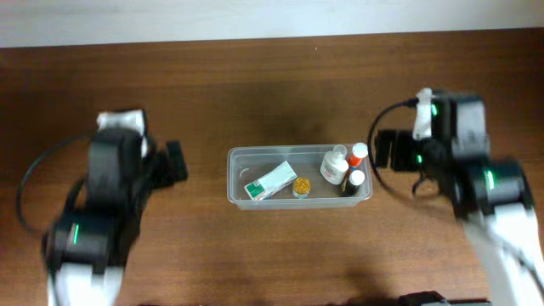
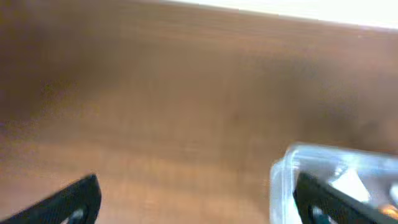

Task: Pack container

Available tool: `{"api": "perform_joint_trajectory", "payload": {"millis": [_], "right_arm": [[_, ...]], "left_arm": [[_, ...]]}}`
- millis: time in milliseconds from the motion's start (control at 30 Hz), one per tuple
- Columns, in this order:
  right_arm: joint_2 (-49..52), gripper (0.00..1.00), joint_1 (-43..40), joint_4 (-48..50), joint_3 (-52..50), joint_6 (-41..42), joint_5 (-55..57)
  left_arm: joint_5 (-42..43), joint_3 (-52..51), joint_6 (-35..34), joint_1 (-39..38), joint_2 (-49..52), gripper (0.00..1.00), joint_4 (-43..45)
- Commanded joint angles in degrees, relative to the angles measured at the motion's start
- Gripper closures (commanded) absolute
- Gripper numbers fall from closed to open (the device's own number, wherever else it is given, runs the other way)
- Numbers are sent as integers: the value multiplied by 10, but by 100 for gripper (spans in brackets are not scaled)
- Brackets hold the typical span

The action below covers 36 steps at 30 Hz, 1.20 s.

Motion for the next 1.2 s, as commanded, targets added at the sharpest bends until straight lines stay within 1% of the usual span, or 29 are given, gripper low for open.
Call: {"api": "perform_joint_trajectory", "payload": {"millis": [0, 33, 133, 233, 400, 633, 833, 933, 1033, 1133, 1167], "right_arm": [[-155, 1, 47, 48, -132, 34, 92], [-186, 1, 53, 55, -157, 42, 96], [-311, 2, 57, 61, -259, 43, 91], [-367, 2, 57, 57, -306, 43, 91], [-380, 2, 57, 35, -340, 43, 91], [-379, 2, 57, 21, -342, 43, 91], [-385, 2, 58, 13, -342, 43, 91], [-420, 2, 52, -1, -344, 43, 91], [-493, 2, 38, 24, -374, 40, 82], [-589, 2, 11, 71, -443, 33, 60], [-612, 2, 4, 88, -462, 16, 43]], "left_arm": [[0, -152, -4, 3, -189, 1, 38], [-1, -169, -4, 3, -212, 1, 42], [-4, -256, -7, 3, -343, 0, 68], [-4, -269, -7, 3, -380, 1, 31], [-4, -269, -7, 3, -382, 1, -46], [-4, -269, -7, 3, -382, 1, -137], [-4, -269, -7, 3, -382, 1, -144], [-4, -269, -7, 3, -382, 1, -144], [-4, -269, -7, 3, -382, 1, -144], [-4, -269, -7, 3, -382, 1, -144], [-4, -269, -7, 3, -382, 1, -144]]}}
